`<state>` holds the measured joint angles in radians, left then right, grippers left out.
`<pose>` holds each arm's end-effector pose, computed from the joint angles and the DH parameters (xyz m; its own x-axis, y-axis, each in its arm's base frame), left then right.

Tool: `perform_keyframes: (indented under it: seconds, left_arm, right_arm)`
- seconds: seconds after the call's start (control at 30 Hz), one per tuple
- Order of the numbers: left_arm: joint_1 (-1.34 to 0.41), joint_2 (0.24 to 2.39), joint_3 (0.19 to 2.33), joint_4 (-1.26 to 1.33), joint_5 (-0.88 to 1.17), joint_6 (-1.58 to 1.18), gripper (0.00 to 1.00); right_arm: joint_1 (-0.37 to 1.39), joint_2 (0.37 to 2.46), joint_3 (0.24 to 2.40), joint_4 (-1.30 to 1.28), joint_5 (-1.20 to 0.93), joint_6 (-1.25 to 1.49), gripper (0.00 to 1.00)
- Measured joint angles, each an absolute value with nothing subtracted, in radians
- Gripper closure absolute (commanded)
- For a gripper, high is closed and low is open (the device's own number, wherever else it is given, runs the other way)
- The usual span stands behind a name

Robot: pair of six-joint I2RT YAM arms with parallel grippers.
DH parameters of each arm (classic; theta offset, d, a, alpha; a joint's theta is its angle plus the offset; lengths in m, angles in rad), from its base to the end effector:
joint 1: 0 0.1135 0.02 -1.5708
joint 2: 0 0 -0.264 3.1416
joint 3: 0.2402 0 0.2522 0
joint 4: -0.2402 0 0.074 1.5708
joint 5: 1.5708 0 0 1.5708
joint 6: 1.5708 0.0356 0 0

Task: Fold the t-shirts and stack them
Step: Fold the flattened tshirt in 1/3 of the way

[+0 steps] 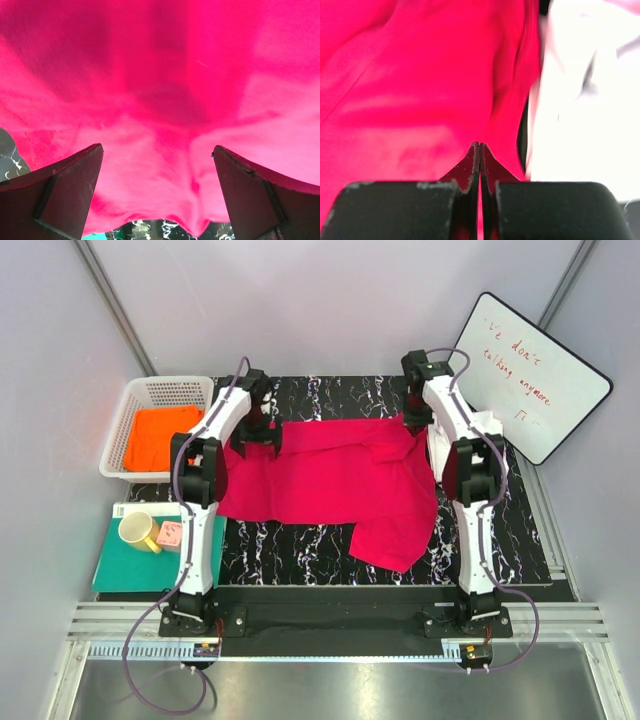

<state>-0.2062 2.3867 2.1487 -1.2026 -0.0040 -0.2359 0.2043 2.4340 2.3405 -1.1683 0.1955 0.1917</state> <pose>0.4686 -0.0979 0.1863 -0.9914 -0.0314 -0.1272 -0.0282 0.9992 -0.0265 0.4942 0.0953 0.2182 -0.9426 -0.0044 -0.3338 0.0392 0.9915 -0.1237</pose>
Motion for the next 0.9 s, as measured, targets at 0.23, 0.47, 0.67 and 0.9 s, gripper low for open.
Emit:
perform_keyframes:
  seconds: [0.23, 0.47, 0.67, 0.9]
  left_arm:
    - [-0.245, 2.228, 2.073, -1.179, 0.042, -0.205, 0.01]
    - [-0.255, 2.142, 1.932, -1.156, 0.080, -0.192, 0.01]
    - [-0.255, 2.142, 1.886, -1.152, 0.099, -0.191, 0.01]
    - [-0.257, 2.141, 1.886, -1.147, 0.113, -0.191, 0.01]
  right_arm:
    - [0.165, 2.135, 1.977, -1.022, -0.057, 0.330, 0.56]
    - [0.012, 1.971, 1.518, -0.749, -0.310, 0.562, 0.26]
    - [0.006, 1.911, 1.277, -0.544, -0.416, 0.776, 0.22]
    - [0.013, 1.873, 1.173, -0.296, -0.473, 0.996, 0.25]
